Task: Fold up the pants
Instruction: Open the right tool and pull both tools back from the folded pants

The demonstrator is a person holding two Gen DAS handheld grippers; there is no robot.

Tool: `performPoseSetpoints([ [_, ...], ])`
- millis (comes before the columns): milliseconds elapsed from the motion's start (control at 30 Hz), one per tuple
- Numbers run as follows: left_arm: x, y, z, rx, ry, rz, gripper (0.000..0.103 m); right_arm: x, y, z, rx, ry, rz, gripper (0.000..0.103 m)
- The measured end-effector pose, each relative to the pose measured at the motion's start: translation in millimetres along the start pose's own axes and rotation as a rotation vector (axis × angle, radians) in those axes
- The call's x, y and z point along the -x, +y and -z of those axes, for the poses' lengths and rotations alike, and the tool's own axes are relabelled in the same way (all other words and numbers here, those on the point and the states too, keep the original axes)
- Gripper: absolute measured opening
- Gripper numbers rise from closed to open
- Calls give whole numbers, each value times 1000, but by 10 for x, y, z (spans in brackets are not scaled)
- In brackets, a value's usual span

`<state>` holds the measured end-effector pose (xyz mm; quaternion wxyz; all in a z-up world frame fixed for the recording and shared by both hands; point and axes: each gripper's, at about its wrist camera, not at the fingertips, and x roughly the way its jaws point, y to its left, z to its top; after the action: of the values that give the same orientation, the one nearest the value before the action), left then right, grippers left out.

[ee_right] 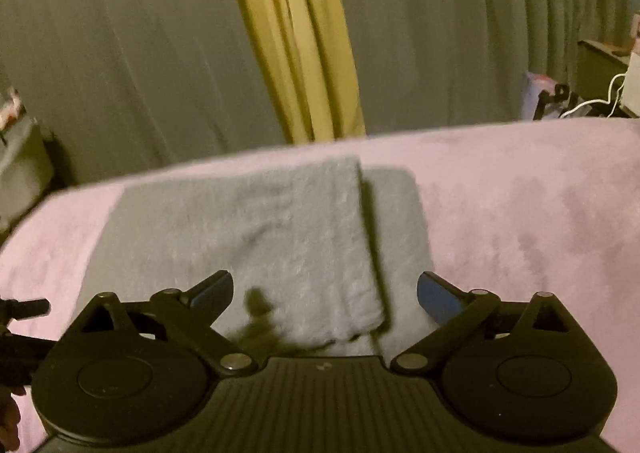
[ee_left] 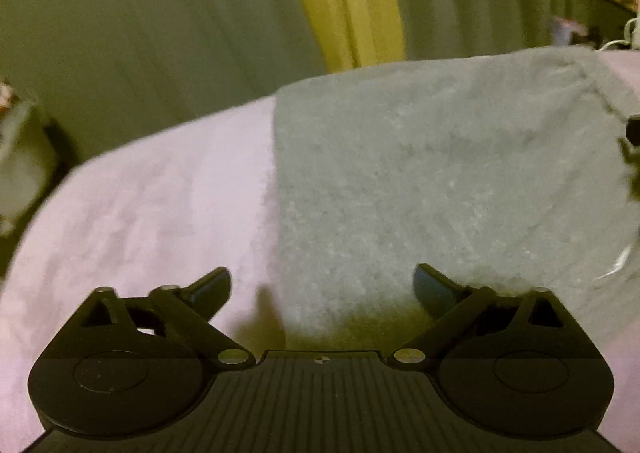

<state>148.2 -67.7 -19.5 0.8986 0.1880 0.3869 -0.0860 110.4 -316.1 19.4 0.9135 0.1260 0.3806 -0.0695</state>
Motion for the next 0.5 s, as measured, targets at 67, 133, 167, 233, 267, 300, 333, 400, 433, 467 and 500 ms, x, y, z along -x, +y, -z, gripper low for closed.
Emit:
performPoseSetpoints([
  [67, -29, 11, 11, 39, 3, -3, 103, -204, 99, 115, 89, 96, 82, 99],
  [133, -21, 83, -22, 89, 24, 9, 103, -341, 100, 243, 117, 131, 99, 99],
  [167, 21, 135, -14, 97, 38, 10, 103, -314, 84, 255, 102, 109, 93, 99],
  [233, 105, 176, 8, 104, 59, -9, 103, -179, 76, 230, 61, 102, 96, 99],
  [267, 154, 187, 49, 114, 58, -22, 103, -86, 61, 249, 45, 93, 89, 99],
  [300, 221, 185, 113, 132, 47, -39, 103, 20, 41, 300, 36, 80, 76, 99],
  [333, 289, 179, 165, 149, 41, -52, 103, 121, 29, 372, 31, 63, 53, 99],
  [400, 430, 127, 283, 172, 28, -79, 103, 279, 20, 604, 31, 58, 36, 99],
  [433, 503, 92, 324, 173, 29, -86, 103, 345, 27, 727, 43, 68, 49, 99],
  [467, 558, 47, 392, 172, 51, -74, 103, 411, 46, 850, 58, 80, 61, 99],
  [500, 559, 4, 455, 170, 94, -47, 103, 481, 72, 994, 77, 103, 55, 99],
])
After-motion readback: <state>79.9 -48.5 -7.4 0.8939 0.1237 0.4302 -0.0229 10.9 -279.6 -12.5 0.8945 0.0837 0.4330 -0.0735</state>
